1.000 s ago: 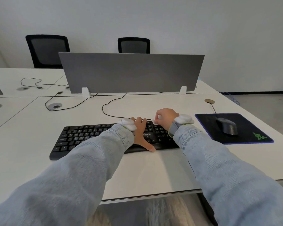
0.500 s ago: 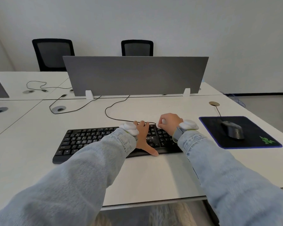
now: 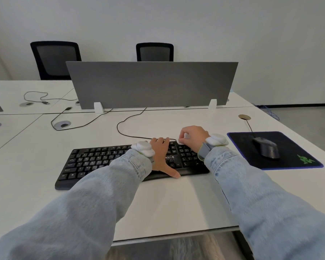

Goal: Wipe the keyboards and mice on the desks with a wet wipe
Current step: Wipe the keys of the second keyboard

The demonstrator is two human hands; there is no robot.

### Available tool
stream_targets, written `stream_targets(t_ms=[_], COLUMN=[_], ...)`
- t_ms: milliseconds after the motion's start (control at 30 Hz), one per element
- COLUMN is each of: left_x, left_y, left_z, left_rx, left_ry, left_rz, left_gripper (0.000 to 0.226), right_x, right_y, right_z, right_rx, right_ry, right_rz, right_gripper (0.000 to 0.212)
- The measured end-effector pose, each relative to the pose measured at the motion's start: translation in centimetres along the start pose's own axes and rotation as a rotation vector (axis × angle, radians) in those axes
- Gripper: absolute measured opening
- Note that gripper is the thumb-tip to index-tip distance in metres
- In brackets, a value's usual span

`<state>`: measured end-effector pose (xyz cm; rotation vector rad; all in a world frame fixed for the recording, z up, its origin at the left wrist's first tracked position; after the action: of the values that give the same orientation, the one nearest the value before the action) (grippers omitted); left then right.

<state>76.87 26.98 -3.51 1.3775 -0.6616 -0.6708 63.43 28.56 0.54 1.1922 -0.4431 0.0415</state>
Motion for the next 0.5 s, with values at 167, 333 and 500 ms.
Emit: stream_targets(t_ms=[167,333,500], left_x=[0.2,-0.2,-0.3], left_y=[-0.3,-0.5,-0.7], left_z=[1.0,2.9,4.0], left_rx=[0.009,0.017,0.001], left_ry=[-0.015,-0.042,-0.022], left_rz=[-0.016,-0.028,-0.064], left_gripper=[0.148,0.152,0.152], right_x=[-4.1,-4.1,-1.0], right_y=[0.9,1.2,-1.5], right_z=[1.0,2.1,2.7], right_rx=[-0.01,-0.066,0.04], right_ry=[-0.105,-0.106,0.029], right_rz=[-0.127,-0.05,0.046], right_gripper=[0.007,0.007,0.005])
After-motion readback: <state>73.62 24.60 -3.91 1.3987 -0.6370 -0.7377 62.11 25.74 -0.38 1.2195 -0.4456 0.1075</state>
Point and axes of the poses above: each hand's wrist, its own z-axis towards the middle knuckle, its own y-axis out of the back of the hand, x = y × z, the point moved 10 cm from there along z, towards the middle knuckle, and after that the axes turned 10 degrees about -x, right-handed, at the moved point
